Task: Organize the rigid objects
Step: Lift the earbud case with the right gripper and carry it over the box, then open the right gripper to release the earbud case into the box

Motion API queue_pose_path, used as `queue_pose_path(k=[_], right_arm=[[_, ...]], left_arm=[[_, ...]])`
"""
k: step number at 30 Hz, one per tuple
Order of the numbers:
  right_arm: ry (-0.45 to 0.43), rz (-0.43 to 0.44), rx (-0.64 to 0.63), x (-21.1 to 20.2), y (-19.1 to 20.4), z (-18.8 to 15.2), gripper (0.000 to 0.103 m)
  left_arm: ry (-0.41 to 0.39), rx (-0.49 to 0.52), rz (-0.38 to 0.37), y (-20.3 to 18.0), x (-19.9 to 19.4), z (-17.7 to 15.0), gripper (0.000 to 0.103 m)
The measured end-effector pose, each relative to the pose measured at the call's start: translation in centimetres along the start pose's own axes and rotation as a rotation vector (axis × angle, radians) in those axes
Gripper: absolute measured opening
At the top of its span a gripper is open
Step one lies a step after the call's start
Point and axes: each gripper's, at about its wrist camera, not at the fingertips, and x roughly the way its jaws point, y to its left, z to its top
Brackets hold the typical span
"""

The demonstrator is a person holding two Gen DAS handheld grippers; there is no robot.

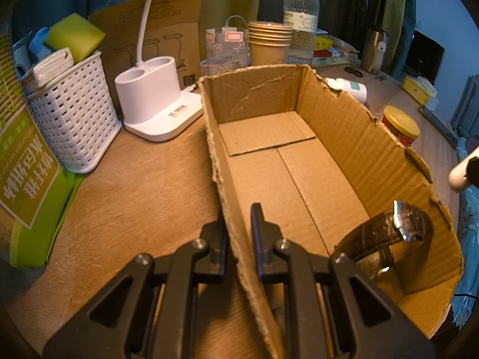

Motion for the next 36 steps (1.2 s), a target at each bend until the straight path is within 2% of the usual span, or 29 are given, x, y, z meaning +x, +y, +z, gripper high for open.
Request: queue_pose_path(k=[15, 28, 36], right_arm=[[-0.036, 0.128, -0.077, -1.3, 4.3, 1.0, 0.048], [0.035, 0.203, -0.136, 0.7, 7.3, -0.2, 0.048], [0.078, 0.216, -0.139, 1.9, 7.5, -0.7, 0.048]], left_arm=[[0.0, 0.0, 0.0, 0.0, 0.0, 0.0, 0.015], [0.0, 0.0, 0.0, 0.0, 0.0, 0.0, 0.015], [0.0, 0.0, 0.0, 0.0, 0.0, 0.0, 0.015]])
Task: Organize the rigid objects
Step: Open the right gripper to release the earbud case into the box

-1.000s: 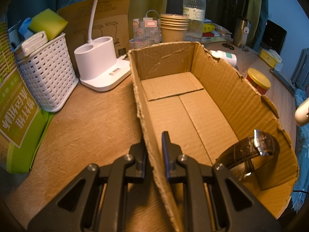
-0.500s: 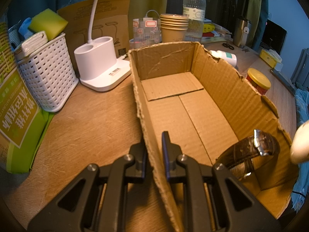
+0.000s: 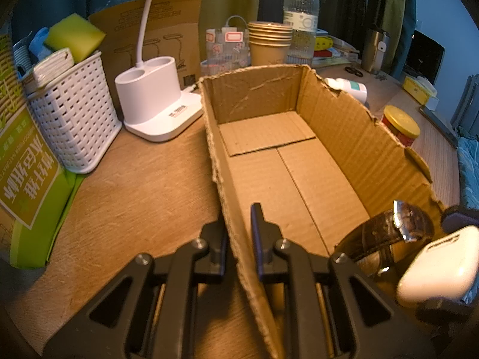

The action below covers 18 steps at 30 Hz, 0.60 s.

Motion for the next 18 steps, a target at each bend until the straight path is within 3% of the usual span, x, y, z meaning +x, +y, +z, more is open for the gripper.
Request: queue_pose_path(k=[18], right_arm=[[0.011, 0.0, 0.025, 0.34, -0.64, -0.05, 0.049]], left_arm=[[-0.001, 0.001, 0.0, -0.04, 0.07, -0.05, 0.015]])
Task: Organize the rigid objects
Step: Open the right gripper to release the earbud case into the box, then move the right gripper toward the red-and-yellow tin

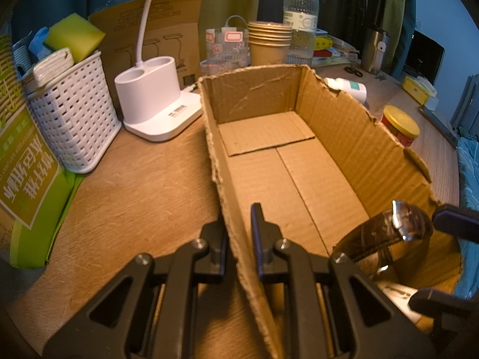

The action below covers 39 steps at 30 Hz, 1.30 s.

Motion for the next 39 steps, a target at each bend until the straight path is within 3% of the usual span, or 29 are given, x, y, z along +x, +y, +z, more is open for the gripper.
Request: queue_pose_path(k=[23, 35, 39], right_arm=[[-0.068, -0.112, 0.115, -2.0, -5.5, 0.5, 0.055], [-0.081, -0.239, 0.188, -2.0, -9.4, -0.1, 0.056], [-0.085, -0.265, 0.235, -1.8, -11.0, -0.4, 0.063]], left_arm=[[0.0, 0.0, 0.0, 0.0, 0.0, 0.0, 0.015], [0.001, 0.0, -0.001, 0.0, 0.0, 0.0, 0.015], [0.001, 0.0, 0.0, 0.0, 0.0, 0.0, 0.015]])
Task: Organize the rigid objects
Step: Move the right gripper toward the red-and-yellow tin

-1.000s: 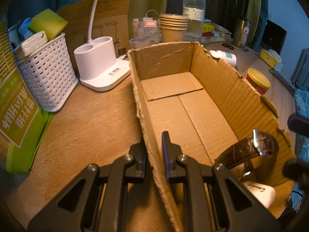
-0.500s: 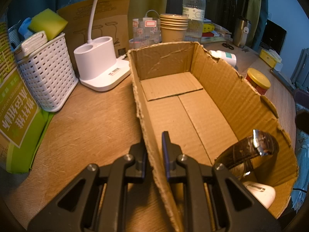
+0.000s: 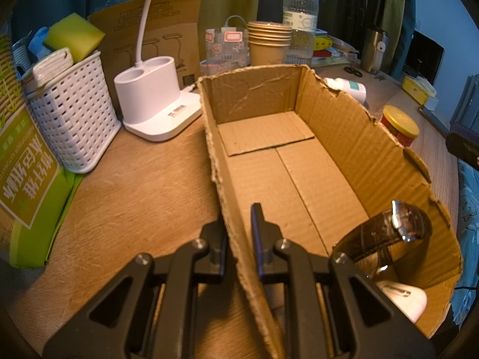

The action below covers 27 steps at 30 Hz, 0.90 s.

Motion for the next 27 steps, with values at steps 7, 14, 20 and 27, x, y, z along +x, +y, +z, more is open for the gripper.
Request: queue_pose_path(k=[7, 14, 20, 27], right_arm=[[0.009, -0.041, 0.032, 1.1, -1.7, -0.1, 0.064], [0.03, -0.068, 0.036, 2.7, -2.7, -0.2, 0.064], [0.032, -0.043, 0.039, 3.7, -2.8, 0.1, 0.064], [0.038, -0.033, 0.014, 5.1, -2.0, 0.6, 0.068]], left_arm=[[0.0, 0.0, 0.0, 0.0, 0.0, 0.0, 0.015], [0.0, 0.0, 0.0, 0.0, 0.0, 0.0, 0.015], [0.0, 0.0, -0.001, 0.0, 0.0, 0.0, 0.015], [0.0, 0.0, -0.001, 0.0, 0.0, 0.0, 0.015]])
